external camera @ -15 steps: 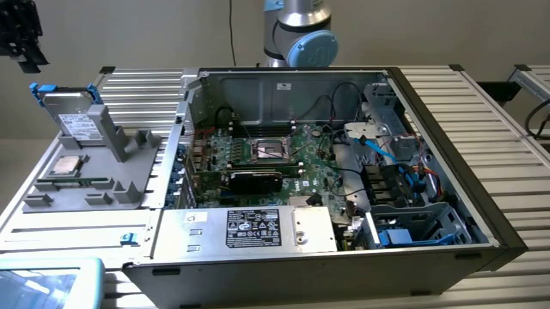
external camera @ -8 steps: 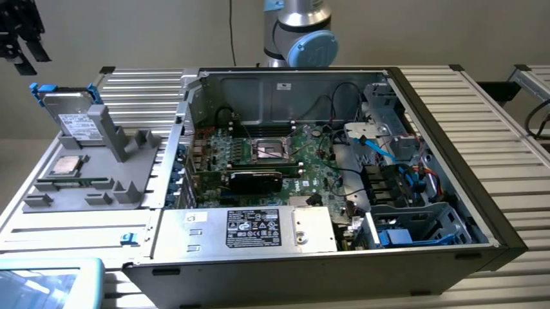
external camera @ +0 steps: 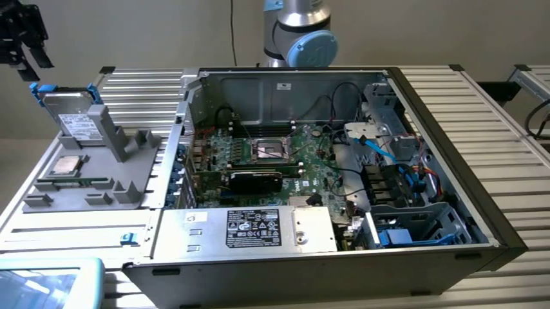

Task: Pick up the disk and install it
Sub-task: 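Pick up the disk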

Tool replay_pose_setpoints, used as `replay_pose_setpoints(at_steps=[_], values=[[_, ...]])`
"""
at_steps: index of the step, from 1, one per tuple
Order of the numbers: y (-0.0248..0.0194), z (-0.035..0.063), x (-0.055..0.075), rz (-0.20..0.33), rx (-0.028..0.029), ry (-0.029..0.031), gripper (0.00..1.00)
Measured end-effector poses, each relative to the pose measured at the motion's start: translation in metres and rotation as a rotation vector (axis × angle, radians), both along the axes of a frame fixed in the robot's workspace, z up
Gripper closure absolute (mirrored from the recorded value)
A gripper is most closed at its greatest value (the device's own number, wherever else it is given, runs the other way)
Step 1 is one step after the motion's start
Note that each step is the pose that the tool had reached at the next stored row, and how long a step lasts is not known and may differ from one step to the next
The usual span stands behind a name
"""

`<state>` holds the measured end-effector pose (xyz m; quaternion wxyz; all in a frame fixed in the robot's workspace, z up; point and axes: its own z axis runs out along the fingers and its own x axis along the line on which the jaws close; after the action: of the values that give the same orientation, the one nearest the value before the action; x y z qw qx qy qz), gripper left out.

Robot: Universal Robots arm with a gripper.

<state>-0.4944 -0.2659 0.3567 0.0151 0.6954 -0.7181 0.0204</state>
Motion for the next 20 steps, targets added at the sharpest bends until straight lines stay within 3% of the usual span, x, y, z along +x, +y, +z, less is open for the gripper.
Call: replay_pose_setpoints(at_steps=[6, 7, 13, 20], values=[[-0.0022, -0.0109, 0.000, 0.000, 0.0000, 0.0001, 0.44], [-0.0028, -0.0127, 0.000, 0.000, 0.0000, -0.0001, 0.37], [-0.0067, -0.0236, 0.002, 0.000, 0.0000, -0.0001, 0.37], [-0.0082, -0.0363, 0.004, 0.000, 0.0000, 0.0000, 0.37]])
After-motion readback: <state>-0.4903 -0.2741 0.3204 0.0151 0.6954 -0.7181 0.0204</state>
